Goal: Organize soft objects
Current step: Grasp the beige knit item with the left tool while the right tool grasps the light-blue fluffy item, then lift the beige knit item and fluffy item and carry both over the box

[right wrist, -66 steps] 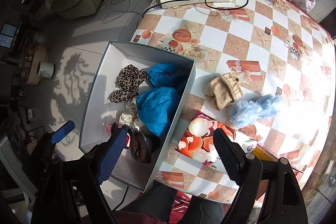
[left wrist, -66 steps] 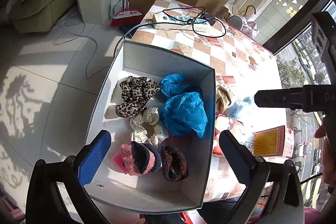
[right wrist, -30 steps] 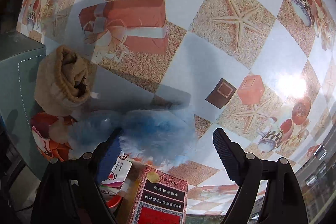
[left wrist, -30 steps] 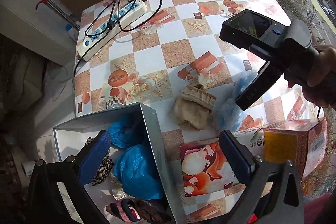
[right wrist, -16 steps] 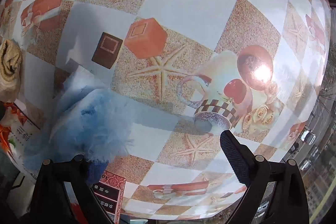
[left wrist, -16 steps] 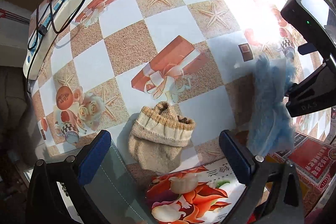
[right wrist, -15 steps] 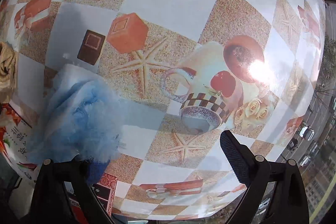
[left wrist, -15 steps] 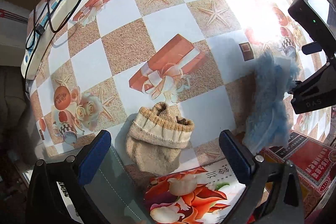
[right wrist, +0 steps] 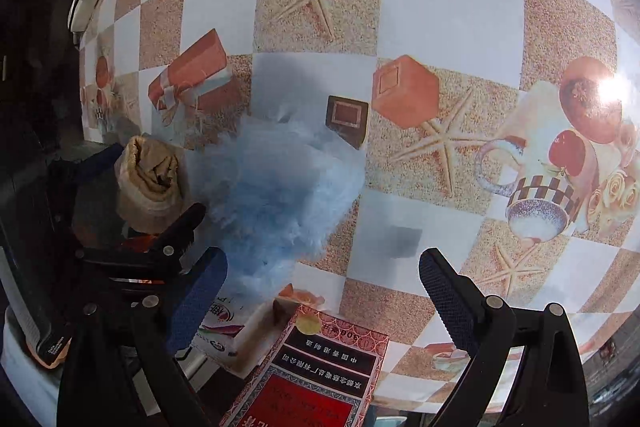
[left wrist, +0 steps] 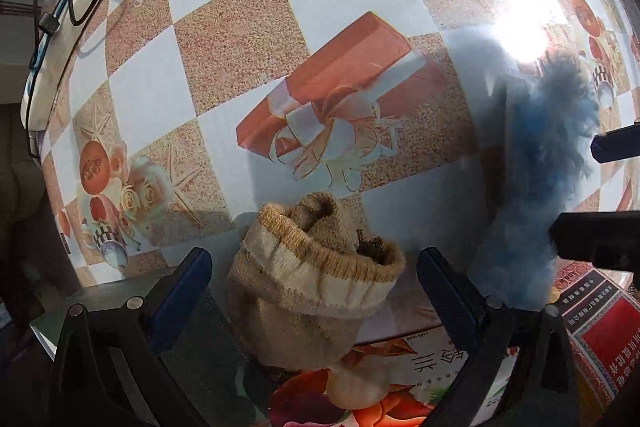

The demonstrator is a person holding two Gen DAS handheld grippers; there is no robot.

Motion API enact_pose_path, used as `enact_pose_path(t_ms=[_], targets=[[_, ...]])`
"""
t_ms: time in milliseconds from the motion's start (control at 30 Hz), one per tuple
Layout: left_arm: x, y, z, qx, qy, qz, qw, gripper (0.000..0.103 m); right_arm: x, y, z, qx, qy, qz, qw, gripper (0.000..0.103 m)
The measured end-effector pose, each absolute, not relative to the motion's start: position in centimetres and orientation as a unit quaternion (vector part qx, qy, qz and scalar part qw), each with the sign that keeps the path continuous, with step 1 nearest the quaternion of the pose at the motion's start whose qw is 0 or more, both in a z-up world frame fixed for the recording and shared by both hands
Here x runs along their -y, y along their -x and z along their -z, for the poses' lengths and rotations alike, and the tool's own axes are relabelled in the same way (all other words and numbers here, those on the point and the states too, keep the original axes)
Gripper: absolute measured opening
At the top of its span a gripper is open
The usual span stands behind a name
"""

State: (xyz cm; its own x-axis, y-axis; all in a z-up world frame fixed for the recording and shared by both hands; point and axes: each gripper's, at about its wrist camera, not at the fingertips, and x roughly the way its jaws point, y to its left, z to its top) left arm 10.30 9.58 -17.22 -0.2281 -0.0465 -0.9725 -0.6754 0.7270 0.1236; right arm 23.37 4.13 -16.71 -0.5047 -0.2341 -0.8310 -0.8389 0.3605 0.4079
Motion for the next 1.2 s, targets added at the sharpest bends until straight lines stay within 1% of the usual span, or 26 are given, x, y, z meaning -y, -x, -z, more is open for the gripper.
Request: enact_pose_path(t_ms=[133,267,300,367,400,433,467,500,533,567,600,633,700,800,1067,1100,1200], targets=[[-9.3,-10.3,17.8,-0.733,0.251,-0.275,0.57,0.103,-5.9,-22.0,17.1,-0.772,0.331,-0.428,0.333,0.098],[-9.5,-10.6,18.2,-0.732,0.255,-0.28,0.567,0.103,-6.1,-21.3,18.4,-0.766,0.354,-0.411,0.344,0.095],[-9.6,-10.6,18.1,-0.731,0.255,-0.28,0.567,0.103,-6.3,-20.9,18.2,-0.762,0.355,-0.415,0.348,0.089],[-9.8,-10.5,18.3,-0.729,0.258,-0.277,0.57,0.102,-6.5,-20.2,17.7,-0.747,0.37,-0.426,0.352,0.065],[-9.8,-10.4,18.3,-0.728,0.261,-0.275,0.571,0.099,-6.6,-19.6,17.6,-0.741,0.379,-0.432,0.347,0.039],[-9.7,-10.4,18.2,-0.726,0.268,-0.272,0.572,0.097,-6.9,-19.2,17.9,-0.738,0.387,-0.433,0.343,0.035],[-9.7,-10.3,18.0,-0.724,0.275,-0.268,0.574,0.092,-6.7,-18.8,18.0,-0.734,0.392,-0.435,0.344,0.035],[-9.5,-10.3,17.4,-0.721,0.28,-0.265,0.575,0.089,-6.6,-18.5,17.7,-0.726,0.397,-0.441,0.349,0.032],[-9.4,-10.2,17.2,-0.717,0.284,-0.262,0.58,0.081,-6.4,-18.4,17.4,-0.718,0.399,-0.447,0.355,0.032],[-9.3,-10.1,16.9,-0.712,0.289,-0.259,0.585,0.067,-6.3,-18.3,17.1,-0.712,0.4,-0.45,0.36,0.032],[-9.2,-10.0,16.6,-0.707,0.293,-0.259,0.589,0.058,-6.1,-18.4,16.7,-0.707,0.401,-0.454,0.366,0.032],[-9.2,-10.0,16.3,-0.705,0.289,-0.264,0.591,0.043,-5.9,-18.6,16.3,-0.701,0.399,-0.457,0.374,0.032],[-9.0,-10.0,15.4,-0.693,0.286,-0.277,0.601,0.03,-5.4,-19.6,15.1,-0.69,0.387,-0.466,0.396,0.032],[-9.1,-9.3,13.8,-0.667,0.298,-0.293,0.617,0.029,-4.3,-21.4,13.5,-0.682,0.358,-0.471,0.43,0.032],[-8.3,-9.0,9.1,-0.625,0.283,-0.323,0.652,0.029,-1.4,-28.1,8.5,-0.674,0.273,-0.463,0.506,0.032],[-8.0,-9.0,8.6,-0.622,0.279,-0.324,0.656,0.029,-1.4,-27.3,8.0,-0.673,0.269,-0.463,0.51,0.032],[-7.1,-9.7,6.7,-0.615,0.272,-0.321,0.667,0.029,0.0,-28.5,6.4,-0.668,0.256,-0.465,0.521,0.032]])
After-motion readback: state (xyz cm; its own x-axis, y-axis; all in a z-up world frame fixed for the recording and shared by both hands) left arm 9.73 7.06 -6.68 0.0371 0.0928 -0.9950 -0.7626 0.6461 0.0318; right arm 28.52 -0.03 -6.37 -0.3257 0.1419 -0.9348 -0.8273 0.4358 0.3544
